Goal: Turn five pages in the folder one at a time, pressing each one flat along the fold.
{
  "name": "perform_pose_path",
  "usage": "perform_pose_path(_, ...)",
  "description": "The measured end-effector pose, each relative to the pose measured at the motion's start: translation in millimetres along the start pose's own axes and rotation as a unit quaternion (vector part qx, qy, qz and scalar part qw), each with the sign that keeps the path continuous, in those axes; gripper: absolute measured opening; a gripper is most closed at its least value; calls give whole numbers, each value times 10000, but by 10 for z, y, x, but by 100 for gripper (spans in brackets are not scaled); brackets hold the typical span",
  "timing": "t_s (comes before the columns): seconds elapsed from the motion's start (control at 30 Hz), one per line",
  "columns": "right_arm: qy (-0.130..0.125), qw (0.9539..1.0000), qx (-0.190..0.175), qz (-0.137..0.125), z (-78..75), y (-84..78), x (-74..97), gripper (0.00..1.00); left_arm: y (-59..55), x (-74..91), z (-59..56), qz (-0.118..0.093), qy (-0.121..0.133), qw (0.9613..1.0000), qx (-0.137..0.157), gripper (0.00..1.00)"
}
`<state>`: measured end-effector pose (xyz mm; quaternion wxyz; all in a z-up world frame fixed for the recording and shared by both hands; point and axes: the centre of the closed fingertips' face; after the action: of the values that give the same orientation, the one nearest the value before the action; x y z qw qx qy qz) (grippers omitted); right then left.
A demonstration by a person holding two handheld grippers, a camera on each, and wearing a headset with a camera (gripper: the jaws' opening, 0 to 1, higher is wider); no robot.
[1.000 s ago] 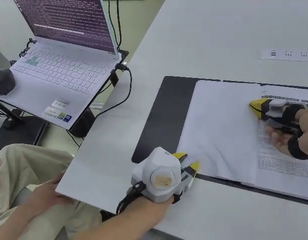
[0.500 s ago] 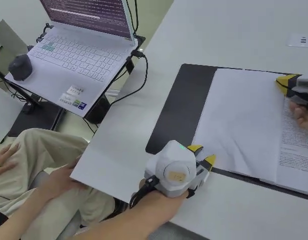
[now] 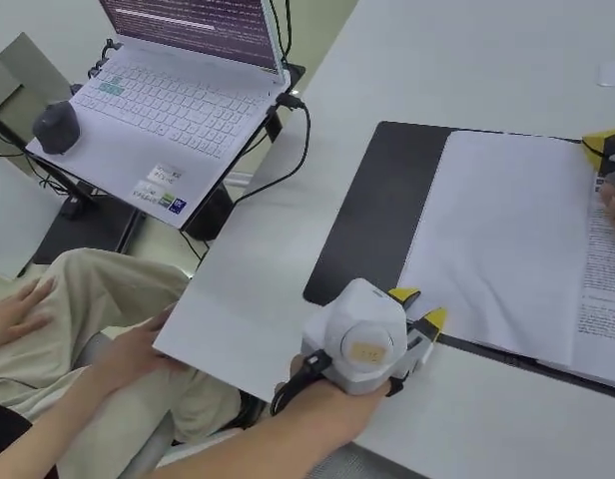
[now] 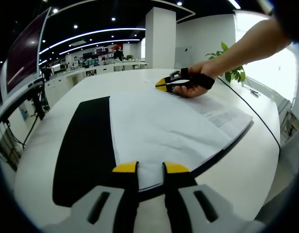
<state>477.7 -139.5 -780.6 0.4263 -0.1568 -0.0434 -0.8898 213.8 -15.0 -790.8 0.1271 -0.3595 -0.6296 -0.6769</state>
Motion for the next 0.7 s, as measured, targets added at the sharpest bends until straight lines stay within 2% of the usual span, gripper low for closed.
perform_pose_path(0.2, -29, 9995, 191, 245, -48, -90, 67, 0, 7, 8, -13, 9, 0, 10000, -1, 18)
perform_pose_path(0.3, -50, 9986, 218, 481, -75, -219, 145, 0, 6, 10, -18, 0, 2, 10000, -6, 18)
perform_pose_path(0.53, -52, 9965, 261, 798, -135, -486, 347, 0, 6, 17, -29, -12, 3, 10000, 5, 18)
perform_pose_path(0.7, -31, 9957, 193, 900, -172, -645, 489, 0, 5, 16, -32, -20, 2, 10000, -3, 18)
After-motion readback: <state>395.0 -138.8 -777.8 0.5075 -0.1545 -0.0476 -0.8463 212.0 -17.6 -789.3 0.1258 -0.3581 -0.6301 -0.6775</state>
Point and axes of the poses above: the centre of the closed fingertips' face, and the gripper's own axes: x roughly backward along the fingers, z roughly to its left, y roughly out of its top, and after that the axes turned 9 degrees about z, right-handed
